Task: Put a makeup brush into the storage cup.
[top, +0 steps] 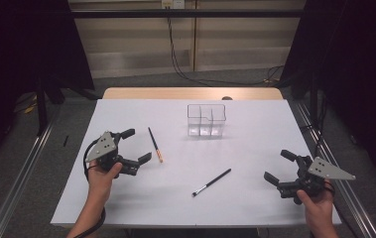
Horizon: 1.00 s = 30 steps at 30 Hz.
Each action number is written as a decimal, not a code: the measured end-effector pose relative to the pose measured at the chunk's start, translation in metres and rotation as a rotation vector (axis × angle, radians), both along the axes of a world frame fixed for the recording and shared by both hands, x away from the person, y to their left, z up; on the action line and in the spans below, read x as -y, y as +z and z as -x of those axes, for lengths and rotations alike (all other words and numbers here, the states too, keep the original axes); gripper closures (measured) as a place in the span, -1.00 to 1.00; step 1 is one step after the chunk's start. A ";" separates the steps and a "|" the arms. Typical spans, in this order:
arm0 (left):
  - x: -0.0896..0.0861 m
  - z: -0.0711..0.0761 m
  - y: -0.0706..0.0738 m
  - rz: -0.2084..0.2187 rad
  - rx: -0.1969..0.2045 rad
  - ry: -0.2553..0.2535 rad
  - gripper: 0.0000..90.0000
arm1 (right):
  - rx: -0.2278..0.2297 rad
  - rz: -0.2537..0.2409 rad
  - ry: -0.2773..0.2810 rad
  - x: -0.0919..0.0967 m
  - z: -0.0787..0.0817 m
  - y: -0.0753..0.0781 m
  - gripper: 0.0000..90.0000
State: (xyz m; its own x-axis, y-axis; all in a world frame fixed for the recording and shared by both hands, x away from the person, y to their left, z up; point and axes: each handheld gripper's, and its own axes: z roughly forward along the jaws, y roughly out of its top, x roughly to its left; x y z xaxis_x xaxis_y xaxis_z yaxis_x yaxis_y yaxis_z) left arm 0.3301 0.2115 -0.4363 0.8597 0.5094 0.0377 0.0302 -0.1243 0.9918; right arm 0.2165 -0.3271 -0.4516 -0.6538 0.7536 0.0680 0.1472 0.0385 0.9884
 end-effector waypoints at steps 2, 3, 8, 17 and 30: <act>0.002 -0.004 0.000 0.001 0.001 0.000 -1.00 | 0.000 0.001 -0.002 0.000 0.000 0.000 -1.00; 0.002 -0.004 0.000 0.001 0.001 0.000 -1.00 | 0.000 0.001 -0.004 0.001 0.000 0.000 -1.00; 0.004 -0.010 -0.002 0.010 -0.007 0.005 -1.00 | -0.002 0.001 -0.006 0.002 0.000 0.000 -1.00; 0.009 -0.018 -0.003 0.007 -0.006 0.006 -1.00 | -0.003 0.005 -0.003 0.002 0.000 0.000 -1.00; 0.022 -0.035 -0.004 0.024 -0.016 0.002 -1.00 | -0.002 0.013 0.001 0.002 0.001 0.000 -1.00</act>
